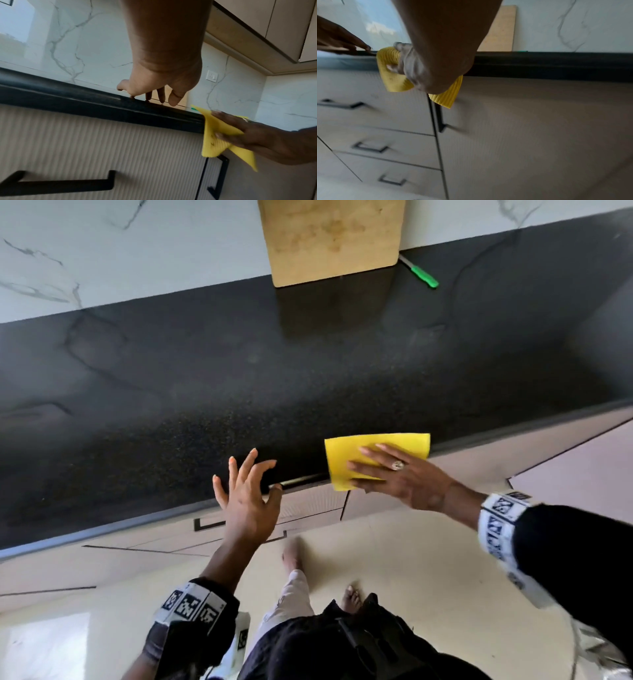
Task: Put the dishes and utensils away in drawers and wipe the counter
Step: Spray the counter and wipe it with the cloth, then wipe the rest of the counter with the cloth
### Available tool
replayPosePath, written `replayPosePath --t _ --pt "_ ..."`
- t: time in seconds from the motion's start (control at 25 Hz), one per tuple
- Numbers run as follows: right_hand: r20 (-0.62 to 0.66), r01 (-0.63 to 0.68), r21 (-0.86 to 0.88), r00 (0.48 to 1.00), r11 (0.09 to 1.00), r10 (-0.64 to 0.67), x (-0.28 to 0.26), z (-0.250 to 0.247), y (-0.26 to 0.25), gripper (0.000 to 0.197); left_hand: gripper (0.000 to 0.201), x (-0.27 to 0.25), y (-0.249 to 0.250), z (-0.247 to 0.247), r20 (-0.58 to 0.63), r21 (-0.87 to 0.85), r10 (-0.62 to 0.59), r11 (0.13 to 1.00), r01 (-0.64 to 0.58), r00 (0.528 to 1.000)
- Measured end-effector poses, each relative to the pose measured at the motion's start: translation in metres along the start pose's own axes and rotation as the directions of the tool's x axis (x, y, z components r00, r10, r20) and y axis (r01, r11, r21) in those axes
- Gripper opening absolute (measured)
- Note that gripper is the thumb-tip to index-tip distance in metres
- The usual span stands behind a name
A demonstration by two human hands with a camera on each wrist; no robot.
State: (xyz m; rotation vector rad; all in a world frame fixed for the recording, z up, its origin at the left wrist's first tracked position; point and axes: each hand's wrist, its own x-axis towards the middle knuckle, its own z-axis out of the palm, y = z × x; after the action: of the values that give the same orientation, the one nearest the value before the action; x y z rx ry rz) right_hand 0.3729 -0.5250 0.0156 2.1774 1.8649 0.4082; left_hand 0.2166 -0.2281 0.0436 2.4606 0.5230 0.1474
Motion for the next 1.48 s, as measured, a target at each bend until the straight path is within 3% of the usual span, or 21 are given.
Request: replayPosePath --t 0.16,0.24,0.32,0.36,0.44,0.56,0.64,0.76,0.88,0.96,1.08,1.28,1.4,1.48 --pt "0.091 -0.073 0.057 0.994 0.996 0.067 -0.088 -0.019 0.057 0.071 0.033 0.017 0.038 0.014 0.066 -0.025 0.009 1.000 -0.007 0.998" --pt "0.131 -0.190 0.084 0.975 0.978 0.178 -0.109 -0.029 0.075 0.068 0.029 0.030 0.059 0.021 0.084 -0.062 0.075 0.996 -0.070 0.994" --pt "0.045 -0.351 0.141 0.936 0.926 0.348 -0.118 -0.039 0.095 0.057 0.026 0.052 0.080 0.022 0.086 -0.089 0.129 0.989 -0.122 0.988" --pt "-0.019 -0.447 0.185 0.889 0.875 0.458 -0.113 -0.048 0.109 0.054 0.025 0.065 0.089 0.021 0.084 -0.100 0.159 0.983 -0.151 0.984" --pt "-0.058 -0.632 0.313 0.733 0.709 0.678 -0.087 -0.069 0.145 0.049 0.022 0.098 0.107 0.016 0.070 -0.156 0.216 0.967 -0.204 0.974" --pt "0.048 -0.776 0.454 0.512 0.438 0.858 -0.039 -0.077 0.203 0.037 0.019 0.156 0.133 0.005 0.085 -0.323 0.215 0.930 -0.177 0.973" --pt "0.156 -0.815 0.513 0.398 0.271 0.904 -0.008 -0.064 0.246 0.030 0.018 0.204 0.150 -0.002 0.095 -0.442 0.213 0.884 -0.150 0.973" --pt "0.349 -0.800 0.600 0.256 -0.005 0.901 0.029 -0.036 0.305 0.036 0.017 0.274 0.170 -0.005 0.063 -0.490 0.213 0.857 -0.156 0.975" --pt "0.501 -0.774 0.606 0.190 -0.185 0.845 0.053 -0.012 0.357 0.029 0.015 0.333 0.181 -0.004 0.004 -0.513 0.156 0.848 -0.132 0.988" --pt "0.524 -0.805 0.563 0.171 -0.189 0.835 0.065 0.004 0.385 0.034 0.016 0.370 0.178 -0.005 -0.017 -0.548 0.099 0.832 -0.092 0.995" --pt "0.522 -0.868 0.476 0.150 -0.141 0.840 0.085 0.029 0.413 0.046 0.023 0.420 0.154 -0.007 -0.068 -0.624 -0.108 0.781 0.043 0.992" --pt "0.481 -0.921 0.382 0.131 -0.073 0.867 0.117 0.069 0.445 0.056 0.068 0.468 0.127 -0.006 -0.146 -0.647 -0.405 0.729 0.222 0.902" --pt "0.565 -0.938 0.331 0.112 -0.100 0.817 0.122 0.091 0.465 0.054 0.082 0.488 0.127 -0.007 -0.150 -0.639 -0.468 0.718 0.276 0.871" --pt "0.620 -0.938 0.323 0.109 -0.126 0.777 0.124 0.100 0.475 0.044 0.081 0.503 0.128 -0.007 -0.143 -0.587 -0.446 0.757 0.287 0.883"
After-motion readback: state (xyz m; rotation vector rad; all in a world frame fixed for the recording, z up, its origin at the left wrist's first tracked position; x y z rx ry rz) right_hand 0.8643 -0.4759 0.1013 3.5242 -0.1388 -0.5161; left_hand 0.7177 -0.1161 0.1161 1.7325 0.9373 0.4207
